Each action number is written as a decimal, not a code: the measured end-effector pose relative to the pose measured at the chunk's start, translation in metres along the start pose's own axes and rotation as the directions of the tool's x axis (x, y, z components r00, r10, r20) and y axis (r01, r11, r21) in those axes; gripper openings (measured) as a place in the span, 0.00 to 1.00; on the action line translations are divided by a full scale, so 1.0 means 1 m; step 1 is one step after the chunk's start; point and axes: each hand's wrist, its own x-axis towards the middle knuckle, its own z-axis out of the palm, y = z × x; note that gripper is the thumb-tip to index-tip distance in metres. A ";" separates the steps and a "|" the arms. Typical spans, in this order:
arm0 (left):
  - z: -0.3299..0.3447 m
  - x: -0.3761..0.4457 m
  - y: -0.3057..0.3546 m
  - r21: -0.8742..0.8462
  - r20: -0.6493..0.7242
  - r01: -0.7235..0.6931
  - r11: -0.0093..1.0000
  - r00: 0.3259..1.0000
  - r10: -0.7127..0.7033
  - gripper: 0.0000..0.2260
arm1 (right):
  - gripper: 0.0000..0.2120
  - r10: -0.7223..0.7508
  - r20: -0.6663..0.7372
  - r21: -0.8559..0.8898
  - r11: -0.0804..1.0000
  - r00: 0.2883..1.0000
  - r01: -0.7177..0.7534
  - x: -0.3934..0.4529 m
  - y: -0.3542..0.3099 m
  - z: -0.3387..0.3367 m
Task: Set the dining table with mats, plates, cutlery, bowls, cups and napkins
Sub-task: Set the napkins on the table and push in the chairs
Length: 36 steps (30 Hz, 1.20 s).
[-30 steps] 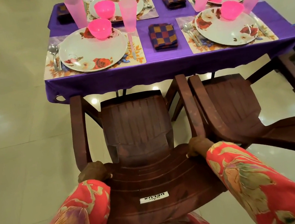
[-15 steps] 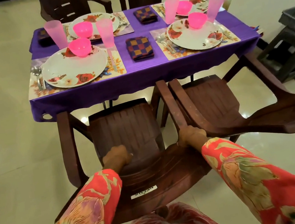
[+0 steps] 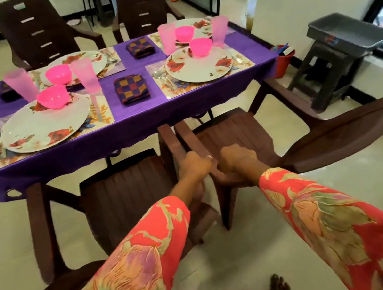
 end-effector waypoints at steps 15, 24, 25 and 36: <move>0.169 0.005 0.128 0.027 -0.040 0.206 0.978 0.978 -0.205 0.22 | 0.14 -0.026 -0.097 -0.136 0.991 0.995 0.013 0.052 0.270 -0.074; 0.174 0.008 0.128 0.105 0.122 0.383 0.918 0.911 -0.394 0.17 | 0.19 0.116 -0.054 -0.318 0.940 0.992 -0.127 0.091 0.368 -0.094; 0.175 0.009 0.127 0.148 0.126 0.382 0.912 0.908 -0.400 0.18 | 0.19 0.111 -0.049 -0.354 0.928 0.993 -0.121 0.097 0.374 -0.094; 0.172 0.019 0.127 0.229 0.108 0.395 0.890 0.898 -0.427 0.17 | 0.12 0.267 0.050 -0.293 0.925 0.962 -0.242 0.140 0.400 -0.088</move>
